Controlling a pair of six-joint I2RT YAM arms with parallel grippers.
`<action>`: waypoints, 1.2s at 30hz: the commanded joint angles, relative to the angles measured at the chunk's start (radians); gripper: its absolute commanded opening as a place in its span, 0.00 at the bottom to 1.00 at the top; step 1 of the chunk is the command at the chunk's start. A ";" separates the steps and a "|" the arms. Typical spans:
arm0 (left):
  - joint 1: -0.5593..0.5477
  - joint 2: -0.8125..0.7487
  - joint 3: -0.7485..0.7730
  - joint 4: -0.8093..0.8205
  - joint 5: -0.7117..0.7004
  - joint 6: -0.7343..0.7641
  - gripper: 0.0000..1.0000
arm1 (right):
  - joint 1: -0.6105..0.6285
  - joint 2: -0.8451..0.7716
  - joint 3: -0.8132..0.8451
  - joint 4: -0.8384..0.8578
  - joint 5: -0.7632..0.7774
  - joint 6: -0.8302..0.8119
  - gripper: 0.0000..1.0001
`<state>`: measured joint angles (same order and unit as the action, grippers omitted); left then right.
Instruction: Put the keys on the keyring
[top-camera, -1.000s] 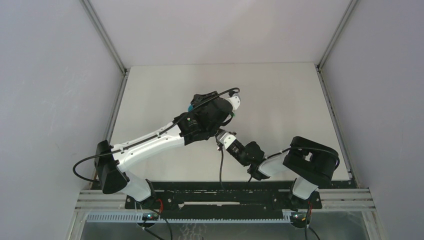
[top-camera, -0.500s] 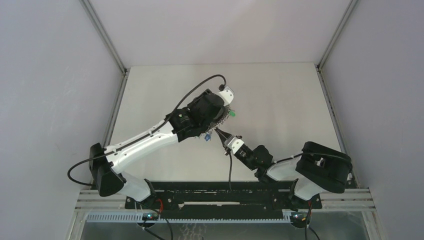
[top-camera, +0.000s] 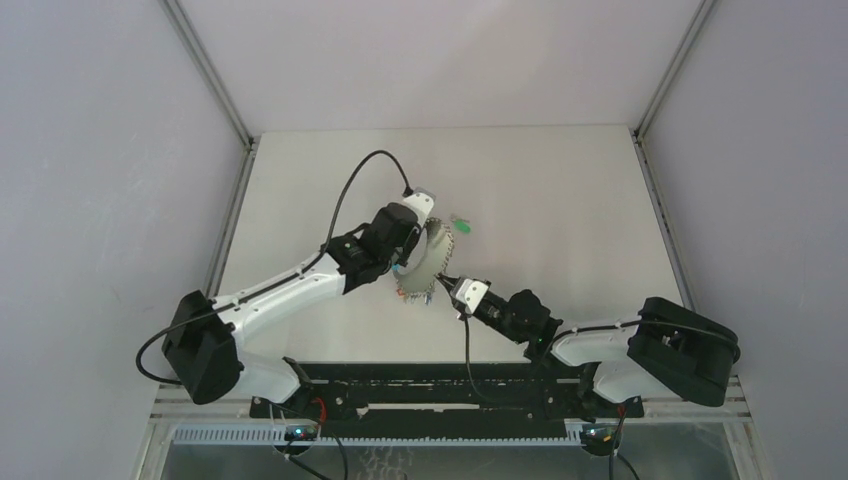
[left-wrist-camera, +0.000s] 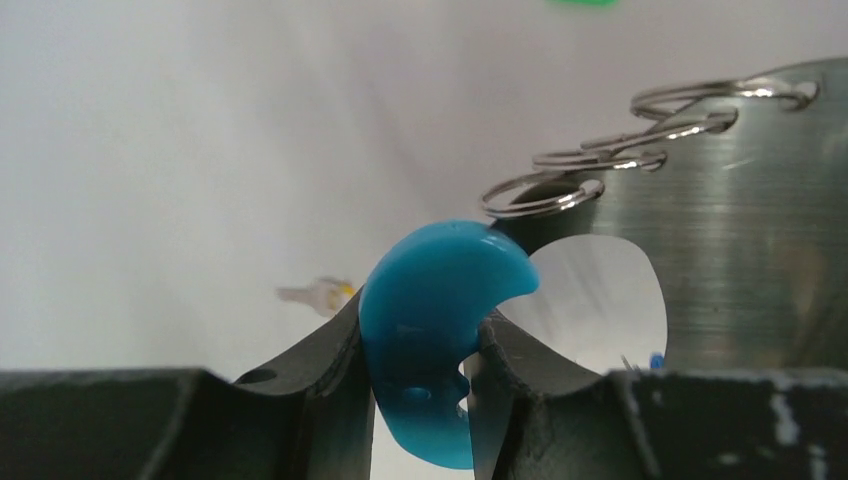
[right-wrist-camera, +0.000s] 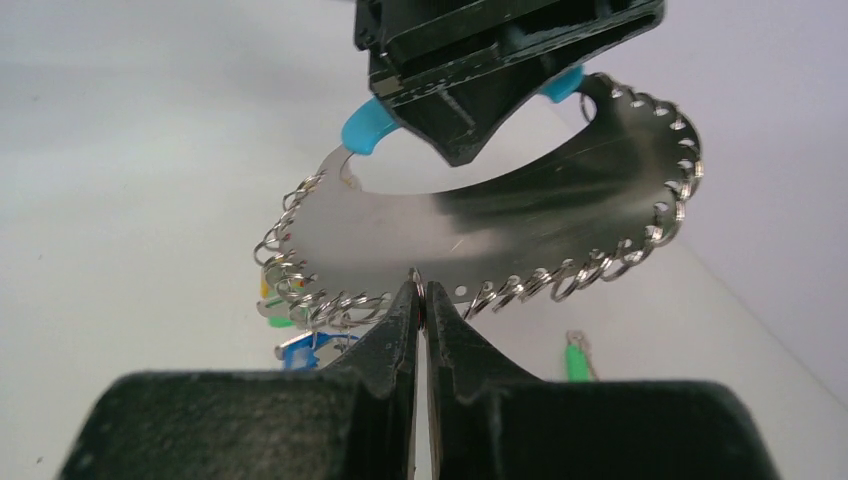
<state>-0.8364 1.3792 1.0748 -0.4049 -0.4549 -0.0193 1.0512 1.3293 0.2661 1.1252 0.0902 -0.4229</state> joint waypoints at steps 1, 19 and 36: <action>0.040 -0.062 -0.160 0.246 0.281 -0.213 0.20 | -0.028 -0.042 0.014 -0.029 -0.095 0.039 0.00; 0.213 -0.079 -0.574 0.791 0.649 -0.533 0.53 | -0.155 -0.088 -0.007 -0.164 -0.286 0.078 0.00; 0.250 -0.372 -0.820 0.947 0.677 -0.436 0.72 | -0.228 -0.133 0.005 -0.255 -0.402 0.090 0.00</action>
<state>-0.5915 1.0752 0.3042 0.3962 0.1593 -0.5171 0.8288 1.2011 0.2493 0.8532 -0.2619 -0.3515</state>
